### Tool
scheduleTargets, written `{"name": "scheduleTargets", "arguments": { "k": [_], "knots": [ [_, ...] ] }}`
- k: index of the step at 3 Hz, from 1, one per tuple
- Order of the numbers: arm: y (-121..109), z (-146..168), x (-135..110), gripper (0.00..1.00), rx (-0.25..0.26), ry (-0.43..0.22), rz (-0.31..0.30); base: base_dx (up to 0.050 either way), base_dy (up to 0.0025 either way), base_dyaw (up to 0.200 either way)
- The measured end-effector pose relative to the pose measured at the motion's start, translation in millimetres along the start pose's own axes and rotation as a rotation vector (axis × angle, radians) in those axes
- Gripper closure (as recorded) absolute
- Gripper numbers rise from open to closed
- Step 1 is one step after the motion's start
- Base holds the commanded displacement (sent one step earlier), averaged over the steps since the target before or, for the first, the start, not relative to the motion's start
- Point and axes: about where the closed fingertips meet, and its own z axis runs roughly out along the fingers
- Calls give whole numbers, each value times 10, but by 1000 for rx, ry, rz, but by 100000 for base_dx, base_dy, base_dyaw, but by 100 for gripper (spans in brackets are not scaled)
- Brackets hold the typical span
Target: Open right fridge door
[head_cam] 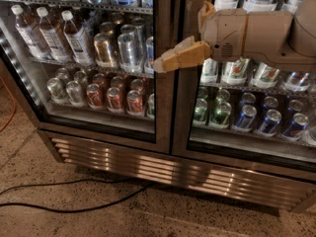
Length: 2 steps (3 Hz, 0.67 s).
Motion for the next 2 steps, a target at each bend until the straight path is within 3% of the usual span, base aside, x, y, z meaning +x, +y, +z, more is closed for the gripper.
{"name": "scheduleTargets", "arguments": {
  "k": [2],
  "knots": [
    [0,1,0,43,0,0,0,0,0,0]
  ]
}}
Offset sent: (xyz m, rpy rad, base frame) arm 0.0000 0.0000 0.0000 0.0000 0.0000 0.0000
